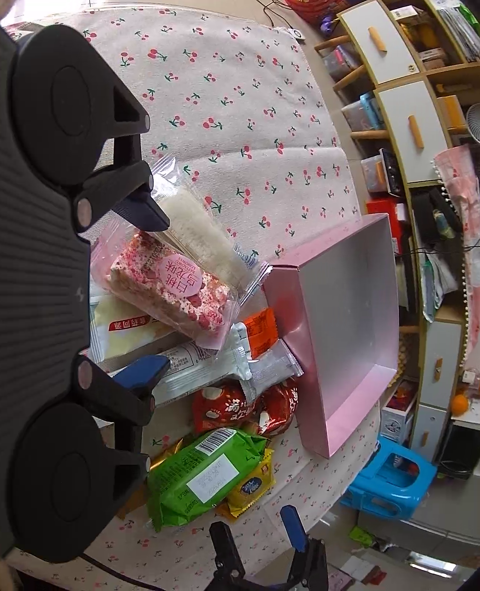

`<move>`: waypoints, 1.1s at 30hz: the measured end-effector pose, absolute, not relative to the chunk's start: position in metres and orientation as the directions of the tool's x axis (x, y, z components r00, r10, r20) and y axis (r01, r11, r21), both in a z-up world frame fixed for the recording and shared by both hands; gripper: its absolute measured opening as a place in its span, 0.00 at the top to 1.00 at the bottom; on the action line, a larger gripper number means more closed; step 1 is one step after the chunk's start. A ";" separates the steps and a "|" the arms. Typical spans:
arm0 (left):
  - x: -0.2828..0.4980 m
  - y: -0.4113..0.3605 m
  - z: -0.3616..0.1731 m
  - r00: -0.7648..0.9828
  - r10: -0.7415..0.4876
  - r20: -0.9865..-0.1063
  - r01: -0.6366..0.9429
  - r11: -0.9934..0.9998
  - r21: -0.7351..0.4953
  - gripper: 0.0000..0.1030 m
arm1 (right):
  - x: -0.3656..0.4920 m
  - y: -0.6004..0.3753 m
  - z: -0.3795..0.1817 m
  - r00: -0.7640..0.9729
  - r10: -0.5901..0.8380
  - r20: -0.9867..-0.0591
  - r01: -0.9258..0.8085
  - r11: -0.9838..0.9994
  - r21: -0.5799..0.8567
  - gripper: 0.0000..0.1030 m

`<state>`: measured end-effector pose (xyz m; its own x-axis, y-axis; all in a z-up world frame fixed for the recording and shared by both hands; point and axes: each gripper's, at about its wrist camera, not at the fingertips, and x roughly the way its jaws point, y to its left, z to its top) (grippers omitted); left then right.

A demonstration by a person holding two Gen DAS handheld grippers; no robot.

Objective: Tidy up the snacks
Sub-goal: 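Move left tool to pink snack bar while right tool approaches yellow chip bag, then close left tool on pink snack bar while right tool grasps yellow chip bag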

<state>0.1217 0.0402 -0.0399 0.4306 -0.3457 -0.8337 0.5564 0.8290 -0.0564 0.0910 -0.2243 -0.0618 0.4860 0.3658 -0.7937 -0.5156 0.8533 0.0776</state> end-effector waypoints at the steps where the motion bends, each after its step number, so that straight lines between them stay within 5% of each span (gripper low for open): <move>1: 0.123 0.042 -0.041 0.424 -0.347 -0.836 0.560 0.827 -0.060 0.32 | 0.093 -0.220 -0.065 0.483 0.356 -0.800 -0.531 0.846 0.055 0.01; 12: 0.134 0.038 -0.051 0.428 -0.311 -0.848 0.561 0.828 -0.020 0.32 | 0.110 -0.207 -0.091 0.501 0.254 -0.828 -0.541 0.838 -0.070 0.06; 18: 0.137 0.042 -0.046 0.465 -0.285 -0.838 0.500 0.866 -0.017 0.54 | 0.108 -0.200 -0.091 0.521 0.245 -0.818 -0.524 0.848 -0.080 0.15; 20: 0.139 0.045 -0.045 0.473 -0.269 -0.839 0.468 0.883 -0.019 0.63 | 0.108 -0.194 -0.092 0.522 0.240 -0.819 -0.513 0.855 -0.076 0.27; 33: 0.142 0.066 -0.033 0.505 -0.216 -0.836 0.257 0.962 -0.093 0.74 | 0.114 -0.199 -0.081 0.495 0.217 -0.841 -0.346 0.938 0.039 0.40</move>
<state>0.1416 0.0658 -0.0331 0.5049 -0.2155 -0.8358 0.2566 0.9620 -0.0931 0.1141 -0.1992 -0.0805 0.4947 0.2175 -0.8414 -0.3457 0.9375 0.0391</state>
